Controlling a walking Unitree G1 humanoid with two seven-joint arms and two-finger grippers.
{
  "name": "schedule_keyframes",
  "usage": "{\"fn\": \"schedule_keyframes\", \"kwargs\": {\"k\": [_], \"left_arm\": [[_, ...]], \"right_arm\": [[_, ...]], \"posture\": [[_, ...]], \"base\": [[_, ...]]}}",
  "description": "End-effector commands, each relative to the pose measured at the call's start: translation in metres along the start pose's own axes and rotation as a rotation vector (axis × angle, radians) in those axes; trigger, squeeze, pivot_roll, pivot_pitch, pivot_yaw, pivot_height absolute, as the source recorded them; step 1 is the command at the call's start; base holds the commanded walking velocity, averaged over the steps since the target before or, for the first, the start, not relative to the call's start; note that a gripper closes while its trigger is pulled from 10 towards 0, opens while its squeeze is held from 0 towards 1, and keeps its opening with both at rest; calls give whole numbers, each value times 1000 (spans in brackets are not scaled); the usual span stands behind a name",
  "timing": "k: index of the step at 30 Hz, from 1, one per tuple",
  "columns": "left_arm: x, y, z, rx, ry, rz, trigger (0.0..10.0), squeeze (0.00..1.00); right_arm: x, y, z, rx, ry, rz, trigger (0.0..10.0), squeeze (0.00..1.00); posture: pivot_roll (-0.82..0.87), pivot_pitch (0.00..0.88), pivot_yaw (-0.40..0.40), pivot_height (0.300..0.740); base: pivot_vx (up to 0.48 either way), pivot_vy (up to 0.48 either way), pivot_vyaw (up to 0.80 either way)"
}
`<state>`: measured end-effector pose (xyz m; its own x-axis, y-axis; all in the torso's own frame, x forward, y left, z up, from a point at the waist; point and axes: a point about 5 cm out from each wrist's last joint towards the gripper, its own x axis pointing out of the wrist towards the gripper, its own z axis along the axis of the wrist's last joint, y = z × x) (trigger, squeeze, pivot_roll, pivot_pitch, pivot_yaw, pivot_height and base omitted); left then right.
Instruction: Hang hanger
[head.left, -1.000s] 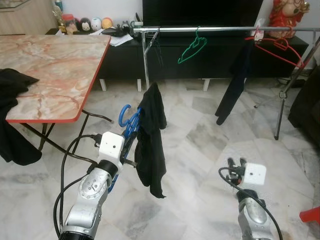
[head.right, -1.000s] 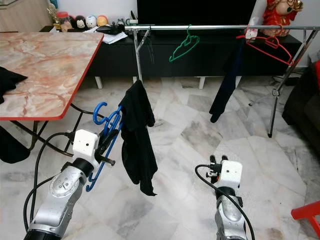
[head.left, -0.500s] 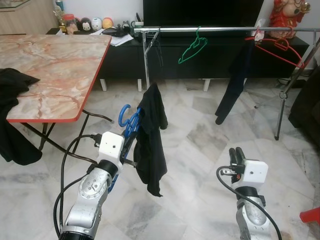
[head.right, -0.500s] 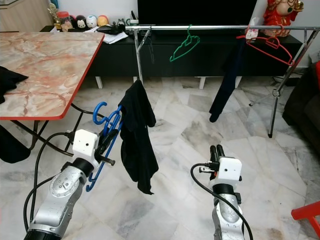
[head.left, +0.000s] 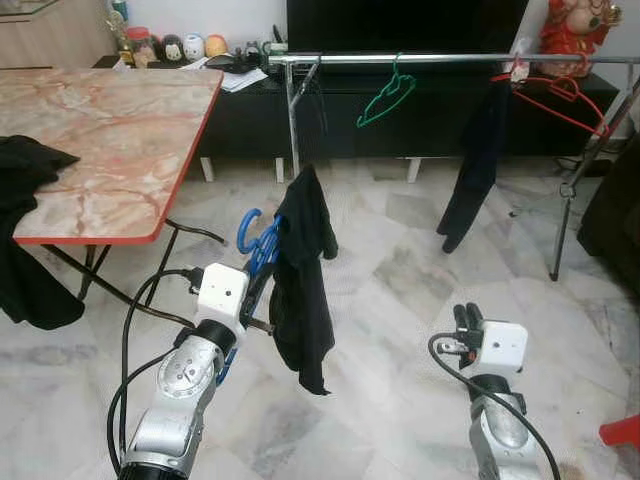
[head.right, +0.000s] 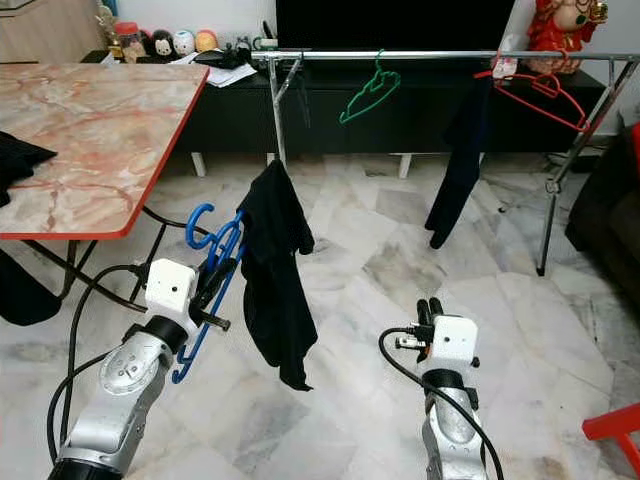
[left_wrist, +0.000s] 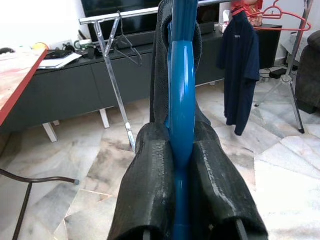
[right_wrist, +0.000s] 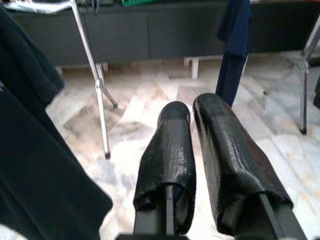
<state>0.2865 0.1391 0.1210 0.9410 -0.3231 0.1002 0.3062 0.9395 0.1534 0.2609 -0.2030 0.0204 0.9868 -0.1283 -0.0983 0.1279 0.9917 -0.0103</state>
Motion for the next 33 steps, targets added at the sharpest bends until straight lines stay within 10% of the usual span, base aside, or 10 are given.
{"fn": "schedule_keyframes", "kwargs": {"k": [1,21,22,31,32,33], "left_arm": [[5,1,16,23,-83,3,10000,0],[7,2,18,25,-90,0,10000,0],[7,2,18,25,-91,0,10000,0],[8,1,19,24,-94,2,10000,0],[8,1,19,24,-95,1,10000,0],[8,1,19,24,-95,1,10000,0]], "right_arm": [[0,-4,-5,-1,38,-19,10000,1000],[3,-3,-6,-5,33,-12,10000,1000],[5,-1,0,-3,-1,-3,10000,0],[14,13,36,8,-180,48,10000,0],[14,15,40,6,-198,58,10000,851],[14,17,42,4,-211,69,10000,1000]], "posture": [[23,0,-28,740],[27,0,-24,740],[26,0,-24,740],[24,0,-26,740],[21,0,-26,740],[21,0,-26,740]], "base": [[0,0,0],[0,0,0],[0,0,0],[0,0,0],[0,0,0],[0,0,0]]}}
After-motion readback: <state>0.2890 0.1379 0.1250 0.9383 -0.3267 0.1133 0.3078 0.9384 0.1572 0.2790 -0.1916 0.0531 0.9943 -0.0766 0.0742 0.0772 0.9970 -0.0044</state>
